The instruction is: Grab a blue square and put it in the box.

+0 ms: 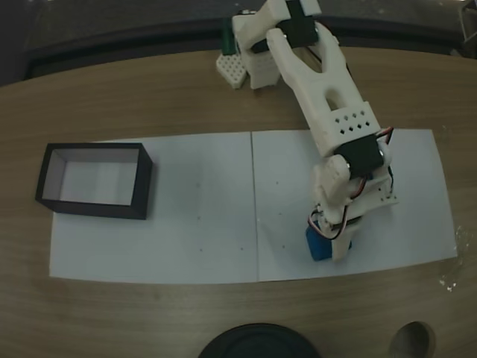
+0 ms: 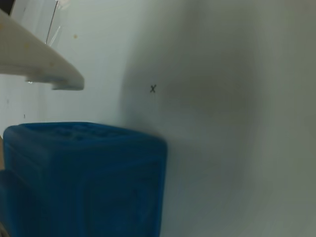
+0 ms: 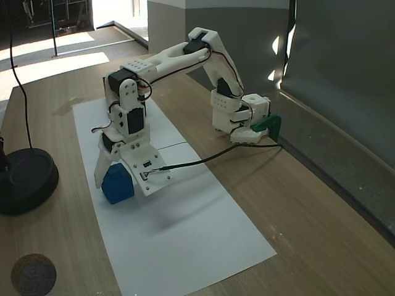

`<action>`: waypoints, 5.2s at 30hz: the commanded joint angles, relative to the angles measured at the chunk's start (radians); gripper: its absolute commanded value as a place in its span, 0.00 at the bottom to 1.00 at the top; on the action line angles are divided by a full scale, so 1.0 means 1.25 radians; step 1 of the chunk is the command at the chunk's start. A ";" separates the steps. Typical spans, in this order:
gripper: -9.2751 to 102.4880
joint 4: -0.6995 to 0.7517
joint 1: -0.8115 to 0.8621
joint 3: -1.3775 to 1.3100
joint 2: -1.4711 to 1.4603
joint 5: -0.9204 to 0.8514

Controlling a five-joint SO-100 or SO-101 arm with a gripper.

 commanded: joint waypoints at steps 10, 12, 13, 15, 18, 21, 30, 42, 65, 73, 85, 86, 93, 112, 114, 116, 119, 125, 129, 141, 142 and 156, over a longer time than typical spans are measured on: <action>0.21 0.044 0.042 -0.106 0.054 -0.002; 0.21 0.099 0.083 -0.163 0.094 -0.036; 0.21 0.134 0.112 -0.204 0.120 -0.052; 0.21 0.201 0.193 -0.290 0.179 -0.087; 0.22 0.259 0.345 -0.407 0.268 -0.169; 0.22 0.252 0.529 -0.445 0.335 -0.253; 0.22 0.191 0.859 -0.443 0.248 -0.329; 0.22 0.195 0.946 -0.447 0.047 -0.323; 0.32 0.247 0.924 -0.449 0.049 -0.229; 0.08 0.259 0.695 -0.439 0.323 -0.107; 0.08 0.258 0.199 -0.212 0.739 -0.026; 0.08 0.258 0.183 -0.173 0.780 -0.026; 0.08 0.248 0.210 0.163 1.075 -0.027; 0.08 -0.045 0.229 0.874 1.722 -0.023; 0.08 -0.052 0.229 0.904 1.741 -0.026; 0.08 -0.053 0.229 0.924 1.757 -0.026; 0.08 -0.054 0.229 0.952 1.778 -0.026; 0.08 -0.090 0.229 1.023 1.843 -0.020; 0.08 -0.083 0.229 1.030 1.883 -0.020; 0.08 -0.092 0.229 1.081 1.946 -0.018; 0.08 -0.092 0.229 1.081 1.946 -0.018; 0.08 -0.158 0.231 1.345 1.948 -0.026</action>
